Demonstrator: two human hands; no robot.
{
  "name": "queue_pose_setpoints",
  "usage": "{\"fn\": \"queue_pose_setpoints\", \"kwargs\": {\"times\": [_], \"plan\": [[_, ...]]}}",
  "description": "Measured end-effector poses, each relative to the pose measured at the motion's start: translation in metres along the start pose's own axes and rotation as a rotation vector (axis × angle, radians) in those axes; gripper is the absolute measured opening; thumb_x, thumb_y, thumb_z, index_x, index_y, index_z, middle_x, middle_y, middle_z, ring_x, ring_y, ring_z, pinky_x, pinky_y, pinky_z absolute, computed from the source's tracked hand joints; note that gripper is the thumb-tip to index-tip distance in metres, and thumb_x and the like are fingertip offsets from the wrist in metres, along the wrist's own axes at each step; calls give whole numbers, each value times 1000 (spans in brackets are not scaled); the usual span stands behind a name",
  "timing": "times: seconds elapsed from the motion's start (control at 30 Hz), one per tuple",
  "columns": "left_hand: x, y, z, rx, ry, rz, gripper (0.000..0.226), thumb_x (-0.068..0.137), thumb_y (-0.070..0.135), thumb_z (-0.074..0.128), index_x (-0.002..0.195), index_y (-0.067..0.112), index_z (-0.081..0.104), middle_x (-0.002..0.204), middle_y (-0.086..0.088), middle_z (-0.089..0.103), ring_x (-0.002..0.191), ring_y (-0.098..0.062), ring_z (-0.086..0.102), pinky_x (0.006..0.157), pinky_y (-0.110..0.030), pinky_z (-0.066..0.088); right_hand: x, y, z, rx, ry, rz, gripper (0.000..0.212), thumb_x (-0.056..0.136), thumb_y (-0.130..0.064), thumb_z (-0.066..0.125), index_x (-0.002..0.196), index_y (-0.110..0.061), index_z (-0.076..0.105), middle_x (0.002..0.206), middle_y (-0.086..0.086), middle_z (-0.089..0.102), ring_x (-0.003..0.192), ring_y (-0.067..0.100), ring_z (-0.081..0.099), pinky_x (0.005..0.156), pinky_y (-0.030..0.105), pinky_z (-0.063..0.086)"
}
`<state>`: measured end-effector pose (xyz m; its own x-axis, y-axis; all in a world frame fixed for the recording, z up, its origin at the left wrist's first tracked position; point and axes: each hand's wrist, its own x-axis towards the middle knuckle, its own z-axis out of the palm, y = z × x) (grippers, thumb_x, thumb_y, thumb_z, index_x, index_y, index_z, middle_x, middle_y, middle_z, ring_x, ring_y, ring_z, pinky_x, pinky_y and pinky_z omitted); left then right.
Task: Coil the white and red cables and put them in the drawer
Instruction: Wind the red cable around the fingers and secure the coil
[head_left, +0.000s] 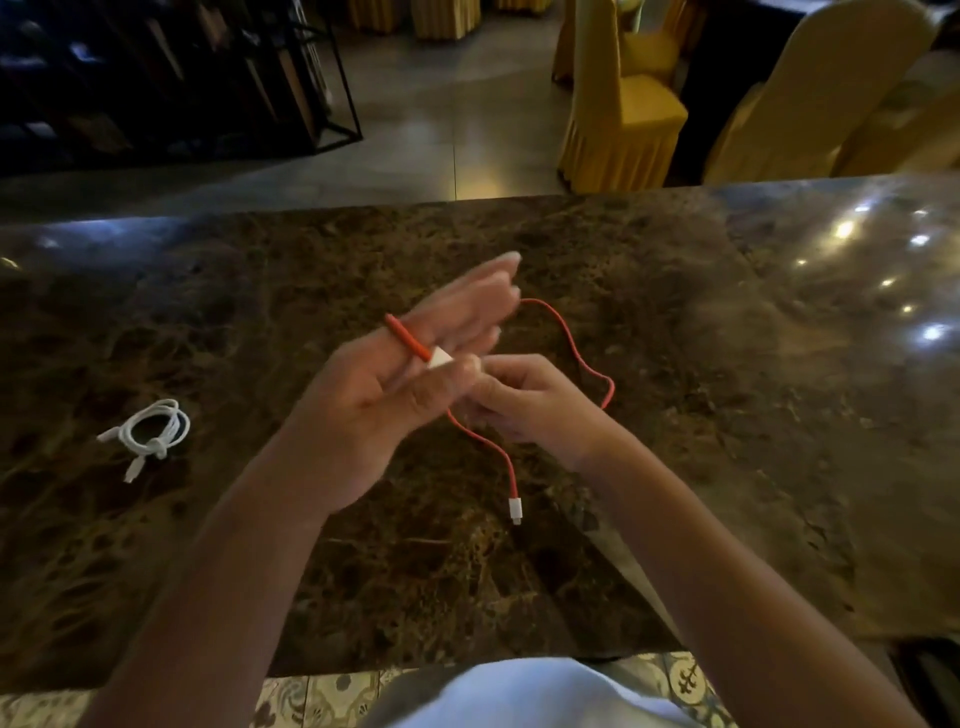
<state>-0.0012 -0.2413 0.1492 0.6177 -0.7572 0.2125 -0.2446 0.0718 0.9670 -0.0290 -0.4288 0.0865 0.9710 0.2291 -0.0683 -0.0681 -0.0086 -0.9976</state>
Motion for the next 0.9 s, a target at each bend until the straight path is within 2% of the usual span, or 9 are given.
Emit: {"fn": "queue_pose_setpoints", "kwargs": {"times": [0.07, 0.2, 0.3, 0.4, 0.53, 0.67, 0.77, 0.8, 0.9], "plan": [[0, -7, -18, -70, 73, 27, 48, 103, 6, 47, 150, 8, 44, 164, -13, 42, 156, -29, 34, 127, -56, 25, 1, 4, 4, -50, 20, 42, 40, 110, -27, 48, 82, -3, 62, 60, -1, 42, 46, 4, 36, 46, 14, 31], [1, -26, -40, -181, 140, 12, 49, 100, 3, 44, 149, 8, 45, 161, -13, 46, 155, -25, 35, 128, -50, 24, 3, 4, 5, -231, 15, 125, 45, 110, -36, 48, 80, -10, 69, 61, -1, 45, 52, 8, 40, 53, 21, 36], [0, -44, -50, -16, 179, -72, 52, 101, -2, 44, 149, 14, 49, 161, -2, 48, 154, -15, 36, 129, -49, 23, 3, -11, 9, -639, -41, 179, 39, 108, -42, 50, 88, -19, 75, 65, -8, 55, 56, 5, 48, 61, 26, 40], [-4, -61, -63, 197, 58, -208, 53, 101, 4, 48, 149, 26, 51, 159, 13, 49, 154, -4, 31, 131, -45, 20, -1, -41, 17, -1036, -71, 76, 29, 106, -41, 54, 97, -23, 74, 67, -11, 58, 59, 3, 48, 63, 29, 41], [-12, -72, -71, 135, -218, -350, 50, 101, 6, 53, 148, 24, 52, 154, 15, 55, 150, -7, 41, 128, -39, 26, 4, -69, 12, -1041, -67, -52, 23, 105, -32, 58, 91, -21, 72, 62, -10, 56, 57, 6, 50, 58, 29, 43], [-8, -74, -62, 111, -265, -440, 47, 105, -2, 51, 139, 30, 57, 134, 26, 67, 133, 5, 54, 114, -19, 41, 10, -69, -1, -963, -47, -119, 17, 101, -26, 67, 88, -20, 75, 56, -20, 49, 59, -1, 55, 54, 14, 38], [1, -76, -50, 150, -332, -515, 25, 108, 7, 51, 120, 21, 66, 105, 15, 71, 105, 4, 59, 94, -28, 52, 12, -73, 0, -902, -211, -103, 16, 100, -30, 69, 91, -19, 76, 62, -11, 61, 60, 5, 59, 55, 11, 39], [3, -77, -46, 170, -369, -515, 21, 108, 10, 52, 118, 20, 68, 107, 16, 72, 105, 2, 62, 95, -29, 52, 13, -76, -1, -892, -304, -66, 14, 100, -30, 69, 96, -19, 77, 65, -8, 66, 61, 5, 62, 57, 10, 41], [3, -83, -37, 189, -440, -459, 26, 107, 10, 55, 129, 9, 68, 129, -5, 72, 127, -19, 63, 114, -45, 45, 17, -84, -14, -814, -507, 52, 13, 103, -24, 66, 103, -18, 77, 70, -6, 75, 63, 8, 70, 59, 11, 47]]}}
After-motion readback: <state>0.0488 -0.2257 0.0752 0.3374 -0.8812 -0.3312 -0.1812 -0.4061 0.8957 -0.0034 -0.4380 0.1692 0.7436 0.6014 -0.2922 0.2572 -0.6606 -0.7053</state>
